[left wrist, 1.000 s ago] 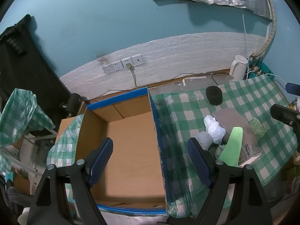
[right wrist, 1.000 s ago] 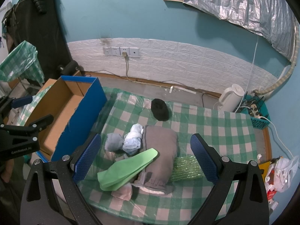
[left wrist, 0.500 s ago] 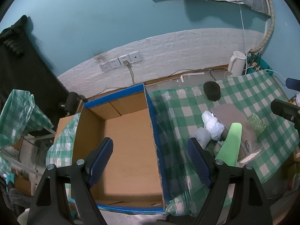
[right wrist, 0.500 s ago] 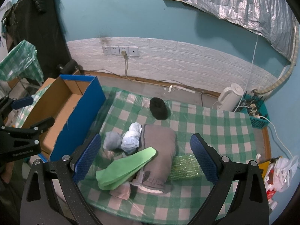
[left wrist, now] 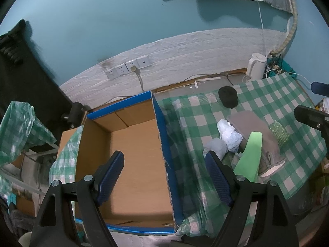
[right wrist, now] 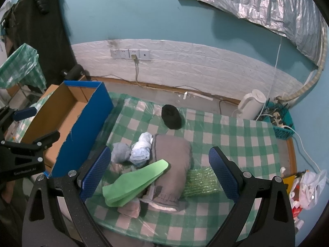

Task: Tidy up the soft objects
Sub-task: 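Lower the left tool to the light green cloth while the right tool lowers to the green mesh pad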

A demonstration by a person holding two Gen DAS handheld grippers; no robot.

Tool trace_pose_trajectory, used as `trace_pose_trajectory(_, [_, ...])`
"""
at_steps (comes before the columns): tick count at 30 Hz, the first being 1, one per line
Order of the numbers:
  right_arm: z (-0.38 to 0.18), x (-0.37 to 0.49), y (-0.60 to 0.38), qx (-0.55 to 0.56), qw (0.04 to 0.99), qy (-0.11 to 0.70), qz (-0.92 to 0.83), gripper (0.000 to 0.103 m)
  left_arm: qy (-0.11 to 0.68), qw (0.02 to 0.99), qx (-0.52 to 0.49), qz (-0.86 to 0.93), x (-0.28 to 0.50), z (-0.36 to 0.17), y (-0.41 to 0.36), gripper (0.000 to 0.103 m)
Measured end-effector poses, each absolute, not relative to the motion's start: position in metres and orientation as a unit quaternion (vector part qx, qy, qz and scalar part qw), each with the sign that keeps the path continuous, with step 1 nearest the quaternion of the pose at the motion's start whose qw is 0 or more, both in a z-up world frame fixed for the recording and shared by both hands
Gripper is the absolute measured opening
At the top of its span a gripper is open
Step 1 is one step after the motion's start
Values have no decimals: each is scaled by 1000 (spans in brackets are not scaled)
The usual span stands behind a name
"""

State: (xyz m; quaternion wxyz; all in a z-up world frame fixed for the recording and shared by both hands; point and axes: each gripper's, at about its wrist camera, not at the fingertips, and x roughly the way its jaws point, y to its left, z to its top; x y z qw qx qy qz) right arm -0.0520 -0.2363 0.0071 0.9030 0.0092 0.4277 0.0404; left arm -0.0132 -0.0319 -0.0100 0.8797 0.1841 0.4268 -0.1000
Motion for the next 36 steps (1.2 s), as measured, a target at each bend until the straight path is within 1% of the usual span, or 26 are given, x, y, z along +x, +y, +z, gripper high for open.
trace_pose_trajectory(11, [-9,-49,-254,8,894,448,18,96,454,863,194,-109,-10,-28,-49,83])
trace_pose_trajectory(36, [-78,-45,-322,43,852,521,-32,96,507,806,257,-166,-26,-97,-131,83])
